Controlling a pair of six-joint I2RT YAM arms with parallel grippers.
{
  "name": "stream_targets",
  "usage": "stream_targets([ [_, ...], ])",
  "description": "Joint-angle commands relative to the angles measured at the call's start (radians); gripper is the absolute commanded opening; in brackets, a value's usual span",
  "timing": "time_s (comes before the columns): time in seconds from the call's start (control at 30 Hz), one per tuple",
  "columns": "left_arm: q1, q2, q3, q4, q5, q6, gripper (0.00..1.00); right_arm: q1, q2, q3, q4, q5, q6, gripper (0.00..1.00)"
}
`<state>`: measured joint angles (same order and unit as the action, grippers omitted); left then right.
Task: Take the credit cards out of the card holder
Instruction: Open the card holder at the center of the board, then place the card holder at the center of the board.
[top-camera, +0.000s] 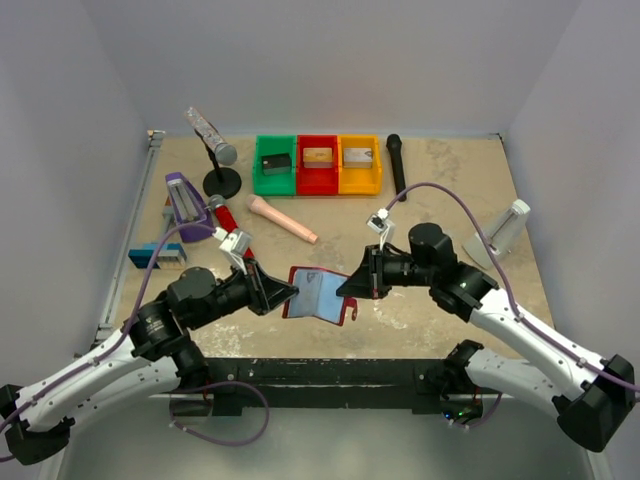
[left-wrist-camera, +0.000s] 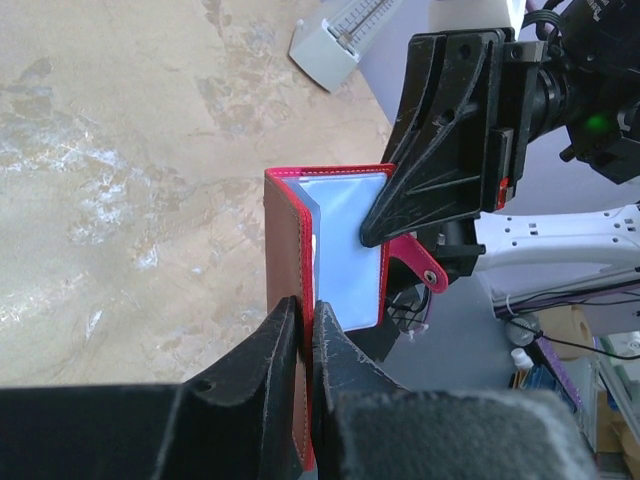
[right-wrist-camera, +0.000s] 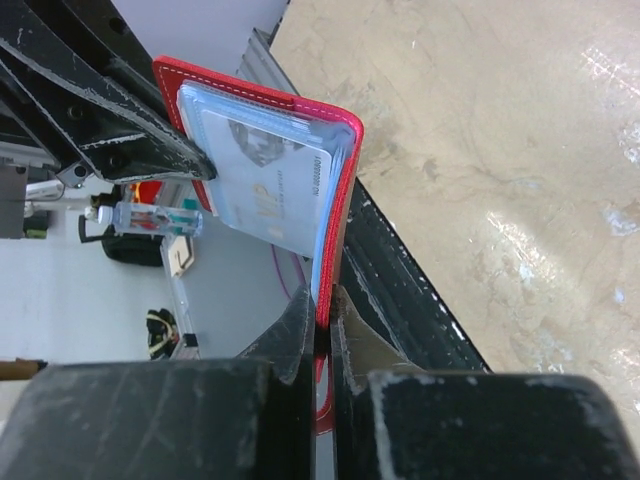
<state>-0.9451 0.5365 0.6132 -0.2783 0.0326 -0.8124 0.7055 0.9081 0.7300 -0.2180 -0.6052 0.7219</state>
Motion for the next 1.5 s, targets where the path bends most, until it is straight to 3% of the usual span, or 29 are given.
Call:
stream_targets([
  [0.0,-0.003,-0.036,-0.018,0.077,-0.022,-0.025,0.00,-0.001,0.012,0.026,0.020,-0.034,-0.021,0.00],
  [0.13,-0.001,-0.078,-0.013,-0.031,-0.120,-0.022,0.01,-0.003,0.035,0.028,0.002,-0.019,-0.042,0.00],
  [0.27,0.000,-0.136,0.000,-0.191,-0.258,-0.037,0.32,-0.011,0.084,0.016,0.012,-0.015,-0.058,0.00],
  [0.33,0.002,-0.167,0.002,-0.254,-0.315,-0.042,0.39,-0.014,0.116,0.016,0.020,-0.010,-0.073,0.00],
  [0.5,0.002,-0.228,-0.004,-0.369,-0.421,-0.076,0.42,-0.017,0.210,0.029,0.049,-0.005,-0.111,0.00],
  [0.63,0.002,-0.245,-0.046,-0.360,-0.430,-0.096,0.41,-0.017,0.299,0.045,0.081,-0.010,-0.134,0.00],
  [0.83,0.002,-0.208,-0.153,-0.202,-0.378,-0.105,0.36,-0.023,0.472,0.078,0.123,-0.037,-0.160,0.00],
  [1.07,0.003,-0.141,-0.303,0.097,-0.307,-0.094,0.28,-0.040,0.572,0.063,0.204,-0.042,-0.138,0.00],
  [1.47,0.009,0.230,-0.414,0.559,-0.249,-0.107,0.19,-0.078,0.656,0.025,0.247,-0.047,-0.153,0.00],
])
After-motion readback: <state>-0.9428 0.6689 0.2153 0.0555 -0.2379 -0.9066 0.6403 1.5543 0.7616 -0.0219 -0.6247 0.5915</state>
